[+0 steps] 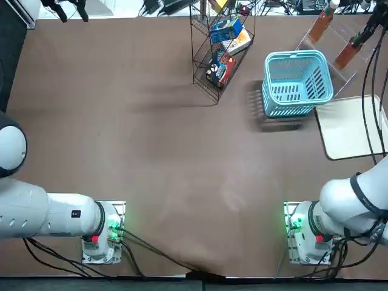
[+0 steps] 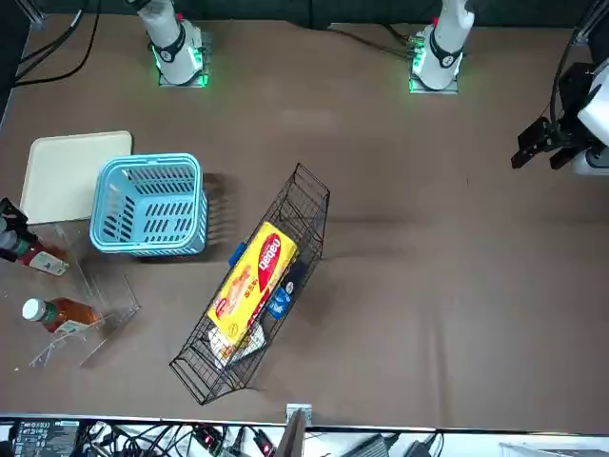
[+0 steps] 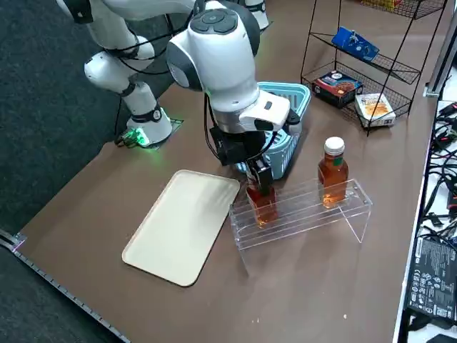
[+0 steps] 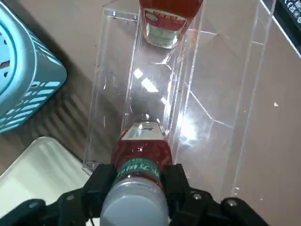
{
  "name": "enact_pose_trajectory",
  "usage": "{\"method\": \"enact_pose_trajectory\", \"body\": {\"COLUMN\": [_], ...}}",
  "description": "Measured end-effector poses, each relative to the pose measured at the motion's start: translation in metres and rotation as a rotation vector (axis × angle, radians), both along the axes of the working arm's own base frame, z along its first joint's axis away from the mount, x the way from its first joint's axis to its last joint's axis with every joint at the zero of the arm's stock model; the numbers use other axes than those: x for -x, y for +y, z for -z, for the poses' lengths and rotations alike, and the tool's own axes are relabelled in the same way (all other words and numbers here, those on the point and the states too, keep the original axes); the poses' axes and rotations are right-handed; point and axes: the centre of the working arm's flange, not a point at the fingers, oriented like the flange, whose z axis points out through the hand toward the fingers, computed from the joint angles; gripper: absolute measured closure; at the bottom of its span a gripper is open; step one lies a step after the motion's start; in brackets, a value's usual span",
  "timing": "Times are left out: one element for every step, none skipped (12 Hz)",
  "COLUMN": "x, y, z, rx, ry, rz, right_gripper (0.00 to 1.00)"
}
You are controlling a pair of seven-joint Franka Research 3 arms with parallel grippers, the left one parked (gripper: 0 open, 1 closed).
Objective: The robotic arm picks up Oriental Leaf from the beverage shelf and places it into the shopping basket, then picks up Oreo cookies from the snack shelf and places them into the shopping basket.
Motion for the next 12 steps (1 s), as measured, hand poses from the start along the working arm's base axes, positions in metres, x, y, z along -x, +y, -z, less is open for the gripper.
{"method": "enact_pose_trajectory", "body": {"x": [0.000,0.001,0.002,0.003,0.006,0.010,0.016,0.021,0.034,0.040,0.047,0.053], "y": [0.001,0.002,0.004,0.006,0.008,0.010,0.012,0.014,0.019,0.022,0.027,0.033], "z": [-0.003,-0.009,-0.019,-0.034,-0.051,-0.070,-0.087,-0.105,-0.137,-0.150,-0.162,-0.171], "rx": [0.000,-0.003,-0.013,-0.025,-0.033,-0.039,-0.042,-0.043,-0.045,-0.048,-0.054,-0.062], "ry": [-0.003,-0.009,-0.020,-0.034,-0.044,-0.050,-0.052,-0.054,-0.057,-0.057,-0.052,-0.037], "rz": [-0.001,0.000,0.006,0.011,0.014,0.020,0.034,0.054,0.099,0.133,0.174,0.220], "right_gripper": [0.41,0.41,0.41,0.41,0.41,0.41,0.41,0.41,0.41,0.41,0.41,0.41]}}
